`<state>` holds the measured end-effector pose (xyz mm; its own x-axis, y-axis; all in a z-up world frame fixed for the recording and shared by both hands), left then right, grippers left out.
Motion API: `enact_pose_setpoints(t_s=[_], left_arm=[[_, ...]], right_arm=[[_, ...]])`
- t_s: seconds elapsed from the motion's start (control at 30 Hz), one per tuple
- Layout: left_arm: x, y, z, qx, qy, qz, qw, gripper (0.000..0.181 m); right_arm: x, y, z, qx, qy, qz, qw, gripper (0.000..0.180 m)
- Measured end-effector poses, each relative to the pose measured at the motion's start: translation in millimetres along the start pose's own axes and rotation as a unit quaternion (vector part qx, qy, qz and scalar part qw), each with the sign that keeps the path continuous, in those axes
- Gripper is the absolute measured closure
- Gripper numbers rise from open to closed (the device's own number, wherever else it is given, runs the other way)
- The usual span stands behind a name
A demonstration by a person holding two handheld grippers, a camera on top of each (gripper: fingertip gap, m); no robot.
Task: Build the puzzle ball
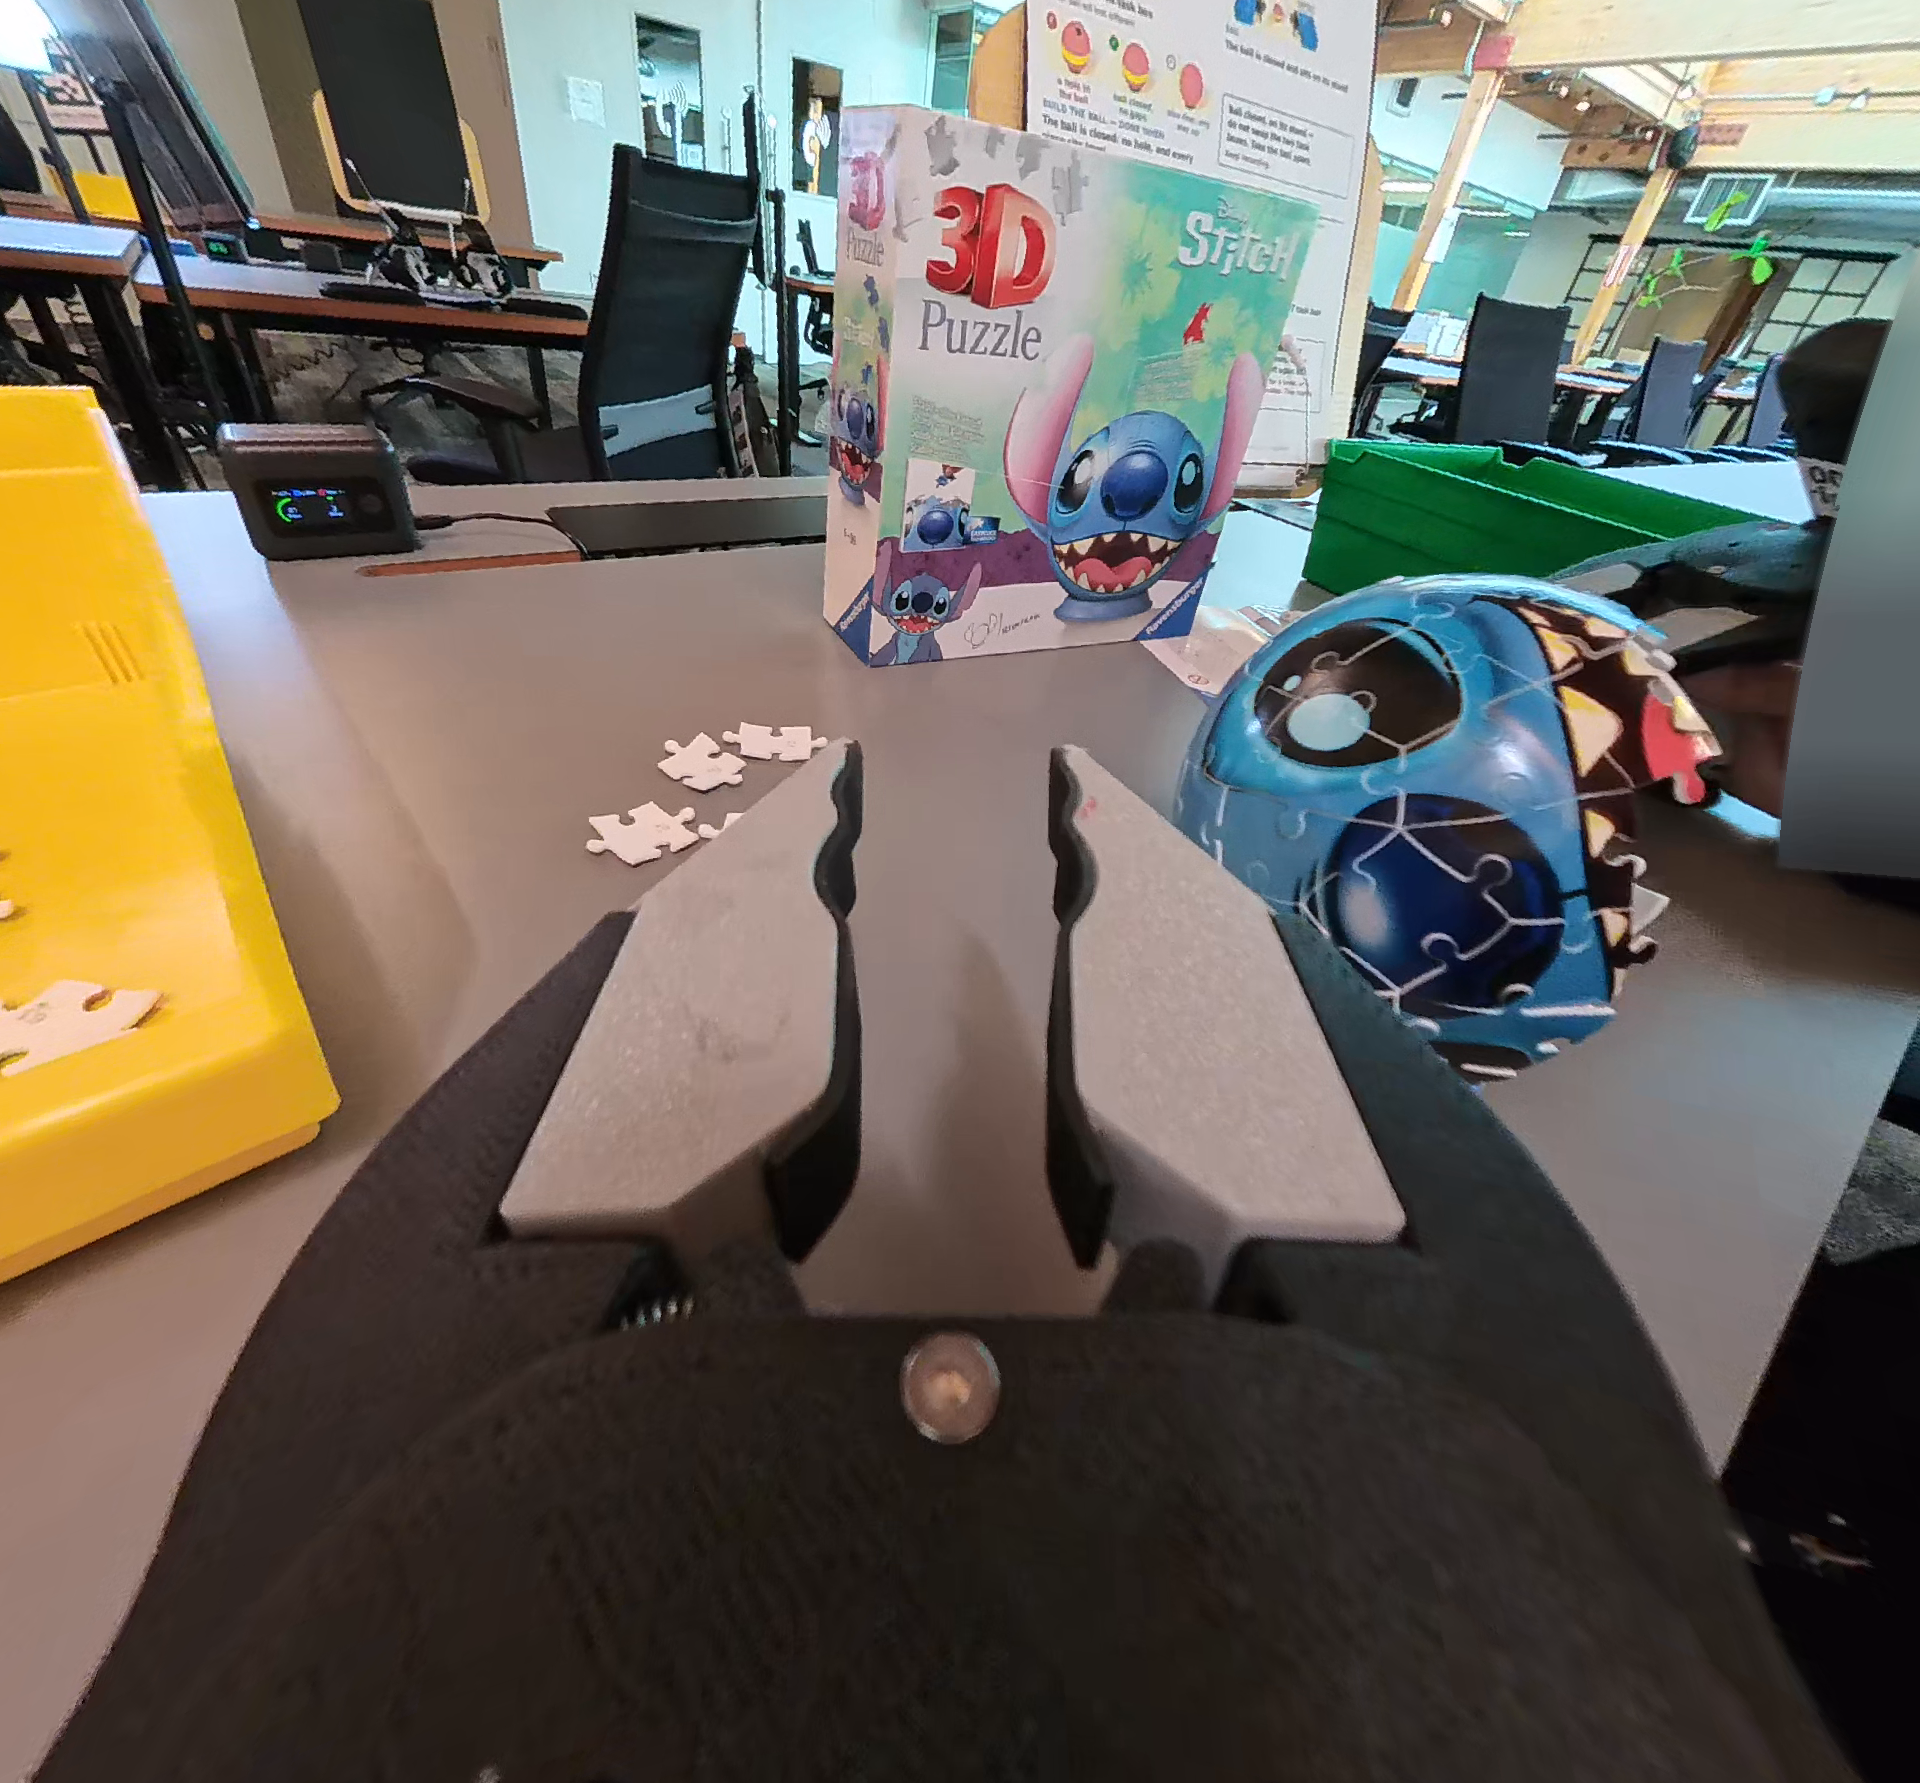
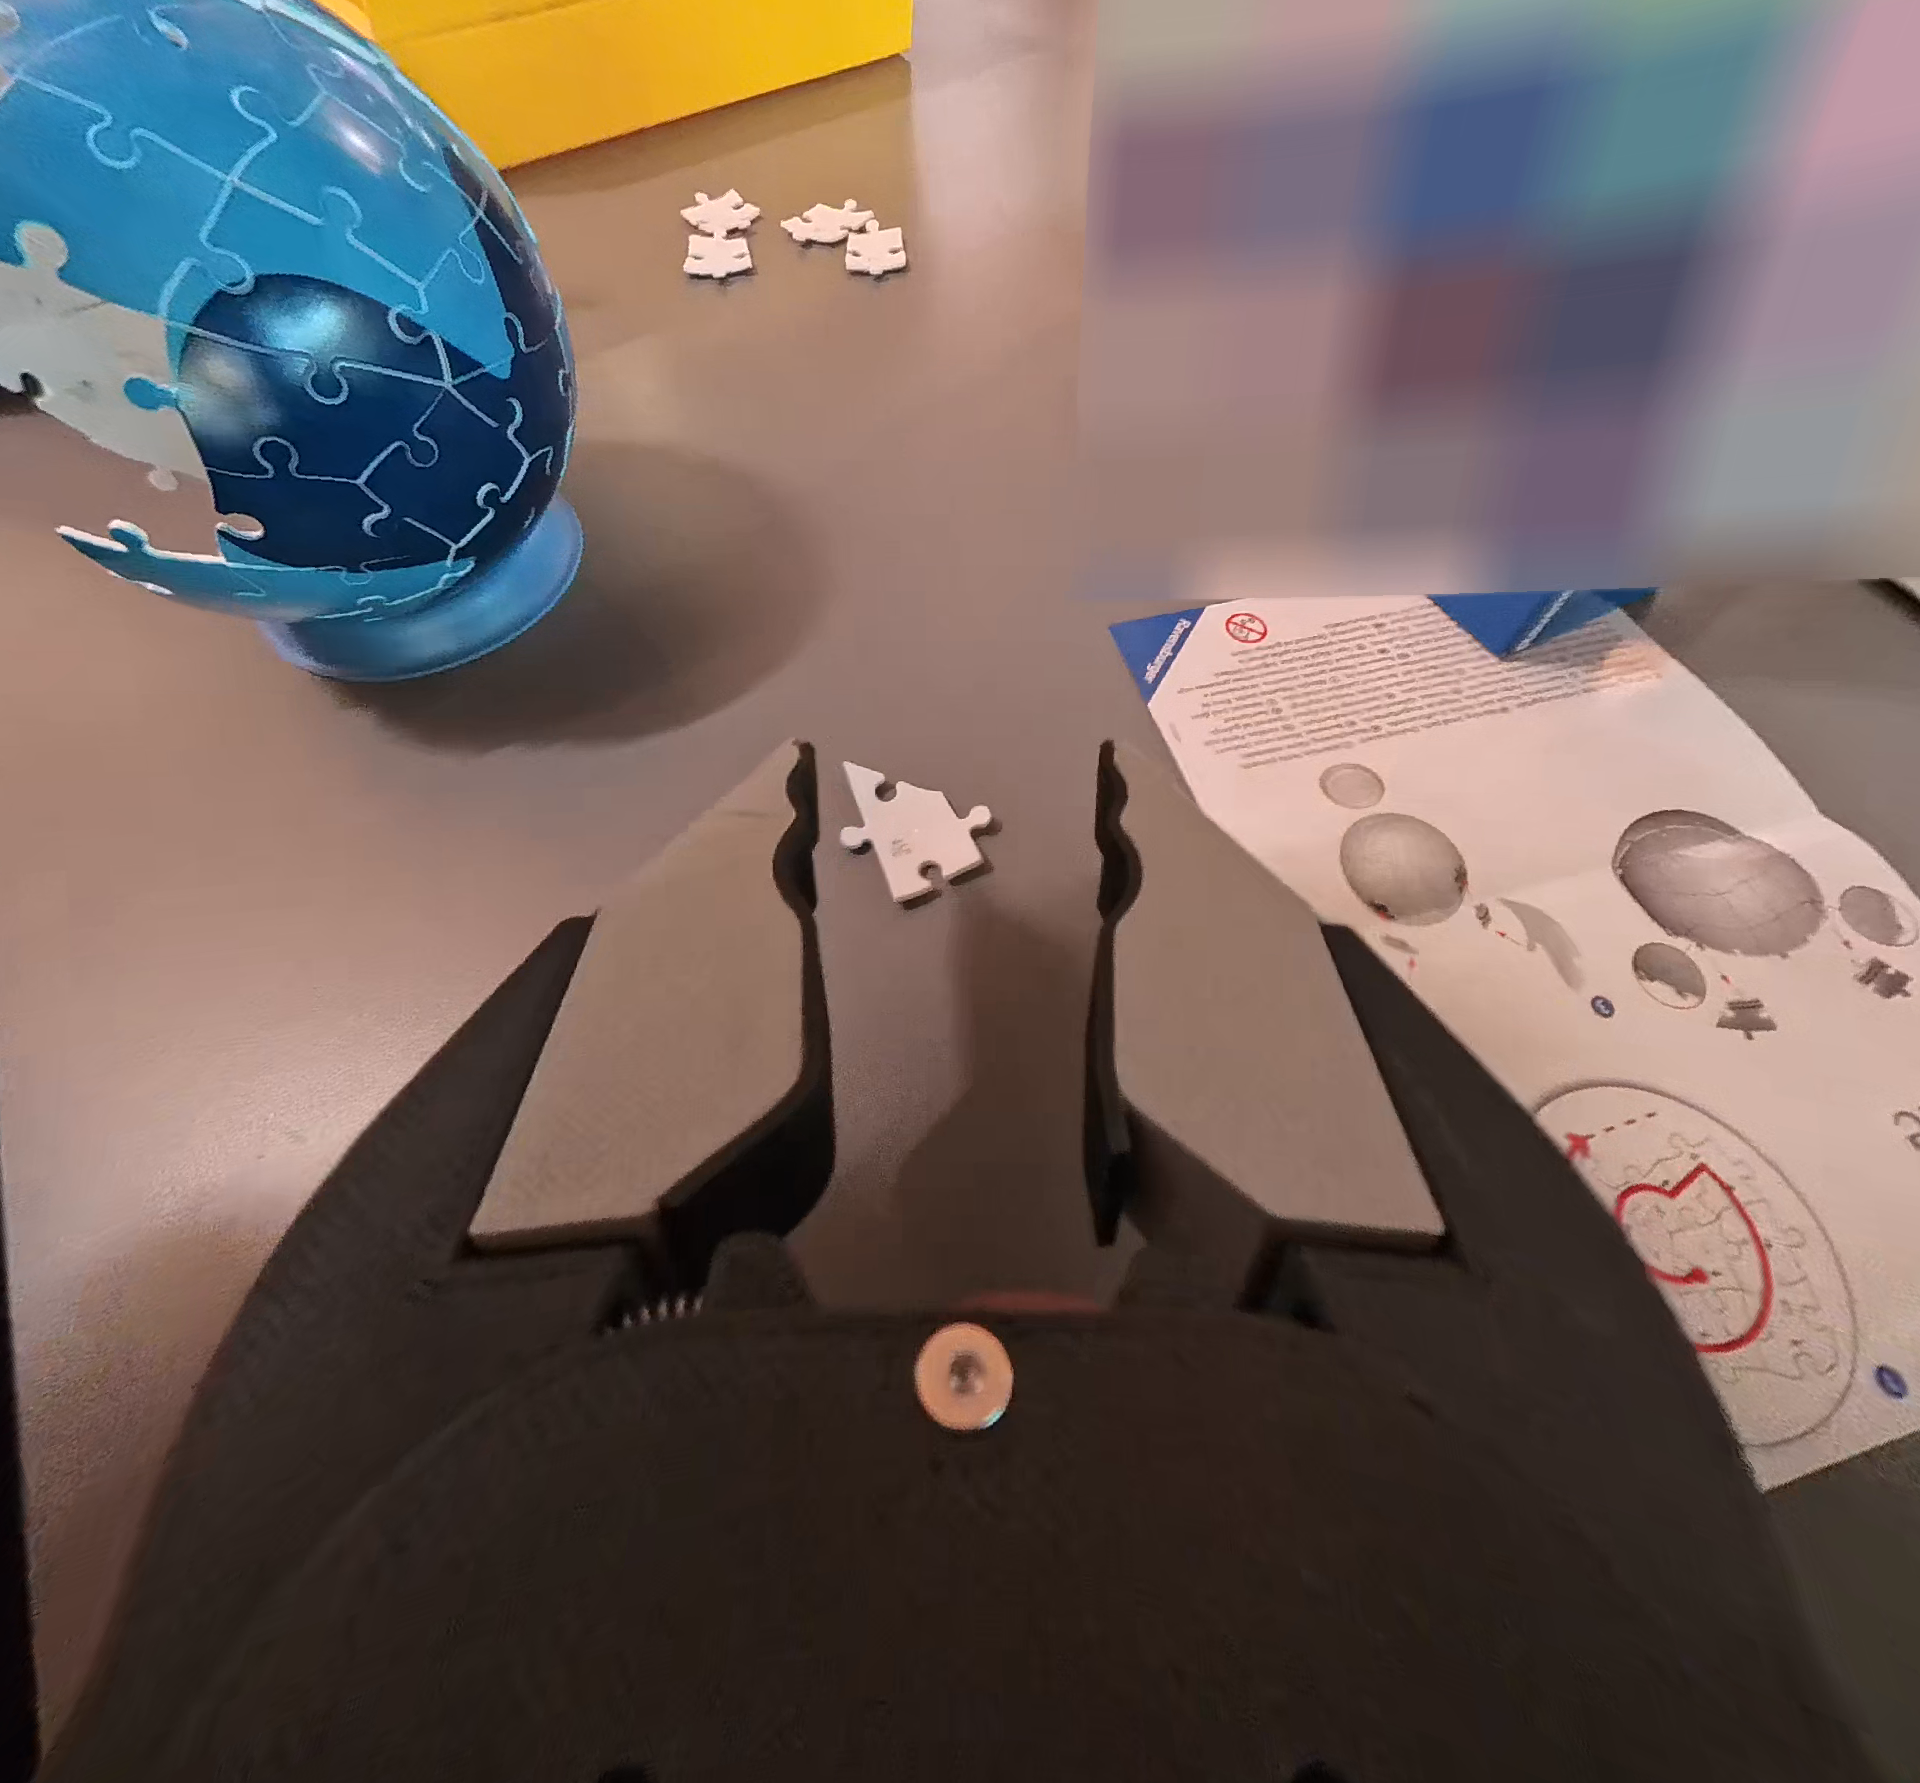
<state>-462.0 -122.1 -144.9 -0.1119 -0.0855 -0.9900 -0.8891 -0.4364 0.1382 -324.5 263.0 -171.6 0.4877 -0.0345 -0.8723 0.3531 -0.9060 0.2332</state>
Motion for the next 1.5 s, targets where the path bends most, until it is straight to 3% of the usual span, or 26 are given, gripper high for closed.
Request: enact_pose_setpoints(t_s=[0.43, 0.73, 0.83, 1.1, 1.23, 1.33, 1.43, 1.5], left_arm=[[-2, 0, -4, -0.029, -0.013, 0.013, 0.999, 0.147], [-2, 0, -4, -0.027, -0.011, 0.012, 1.0, 0.148], [-2, 0, -2, -0.025, -0.013, 0.022, 0.999, 0.148], [-2, 0, -3, -0.008, -0.023, 0.02, 0.999, 0.149], [-3, -3, -5, 0.001, -0.03, 0.029, 0.999, 0.149], [-3, -4, -3, 0.01, -0.026, 0.031, 0.999, 0.151], [-2, -3, -2, 0.015, -0.021, 0.023, 0.999, 0.151], [-3, -4, -4, 0.008, -0.029, 0.033, 0.999, 0.154]], right_arm=[[5, 1, 0, 0.027, 0.02, -0.013, 0.999, 0.122], [10, -4, -4, 0.053, 0.036, -0.036, 0.997, 0.129], [12, -2, -1, 0.037, 0.055, -0.045, 0.997, 0.139], [16, -7, 20, 0.03, 0.125, -0.102, 0.986, 0.141], [17, -6, 21, -0.057, 0.161, -0.059, 0.984, 0.153], [17, -1, 10, -0.113, 0.153, -0.04, 0.981, 0.152], [9, -12, 5, -0.048, 0.098, -0.062, 0.992, 0.152], [6, -18, 5, -0.044, 0.084, -0.046, 0.994, 0.15]])
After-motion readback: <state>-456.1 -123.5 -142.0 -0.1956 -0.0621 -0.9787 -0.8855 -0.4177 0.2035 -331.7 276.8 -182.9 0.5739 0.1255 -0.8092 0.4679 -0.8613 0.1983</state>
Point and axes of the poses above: each gripper's, where its closed fingertips meet, z out along the fingers, x out of its underside, y = z × x across the jaws, the point moved 8 cm from there along -z, back along the fingers, and after that the axes turned 15 degrees about z, right-handed, at the moved point
